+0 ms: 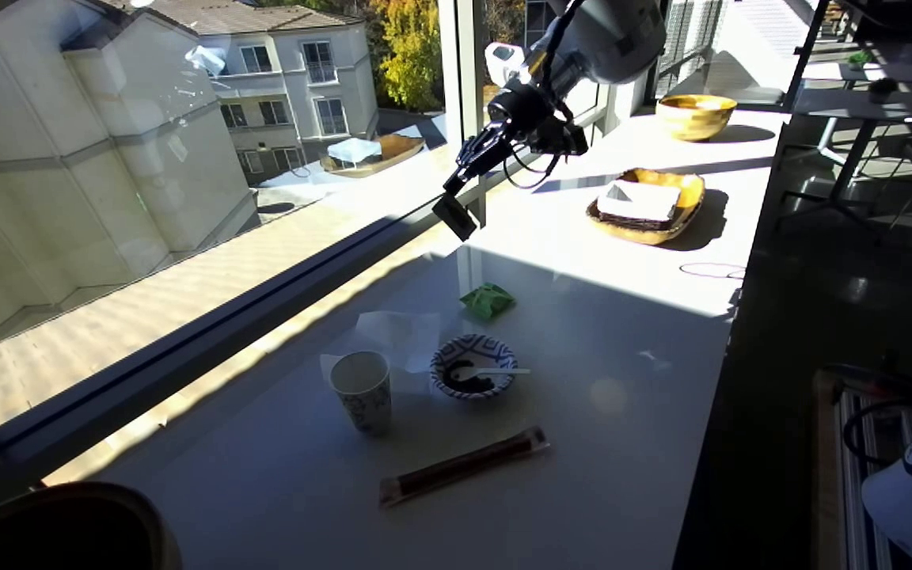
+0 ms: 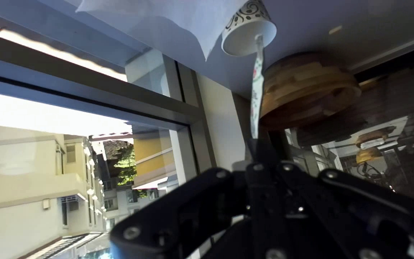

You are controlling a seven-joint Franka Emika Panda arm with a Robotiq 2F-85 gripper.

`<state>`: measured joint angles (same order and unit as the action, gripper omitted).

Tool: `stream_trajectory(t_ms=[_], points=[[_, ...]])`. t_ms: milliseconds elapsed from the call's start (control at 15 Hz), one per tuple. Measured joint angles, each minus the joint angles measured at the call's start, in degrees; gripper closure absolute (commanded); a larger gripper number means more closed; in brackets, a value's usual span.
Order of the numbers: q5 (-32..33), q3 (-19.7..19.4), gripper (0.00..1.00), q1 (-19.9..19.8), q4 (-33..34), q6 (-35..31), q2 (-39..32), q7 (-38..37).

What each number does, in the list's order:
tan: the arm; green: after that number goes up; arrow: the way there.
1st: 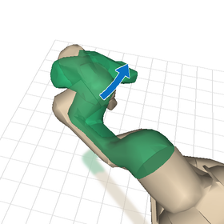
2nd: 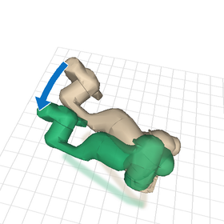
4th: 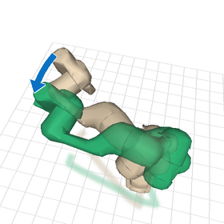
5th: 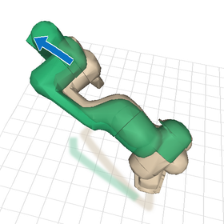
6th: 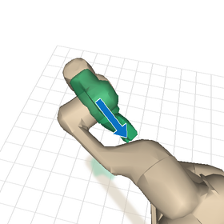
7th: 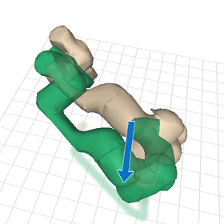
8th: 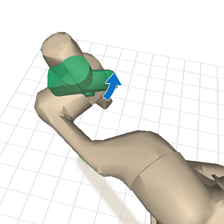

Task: Move the sachet to the left

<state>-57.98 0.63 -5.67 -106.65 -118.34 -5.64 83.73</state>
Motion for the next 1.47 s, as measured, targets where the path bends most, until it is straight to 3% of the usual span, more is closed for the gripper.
stream_trajectory(t_ms=[467, 800, 1467], points=[[0.73, 4.24, 1.00, 5.48, 10.10, 10.86, -6.26, 5.03], [5.29, 7.55, 0.99, 9.53, 19.72, 16.31, -14.05, 5.12], [6.55, 7.62, 1.00, 9.17, 20.27, 16.61, -14.19, 4.76]])
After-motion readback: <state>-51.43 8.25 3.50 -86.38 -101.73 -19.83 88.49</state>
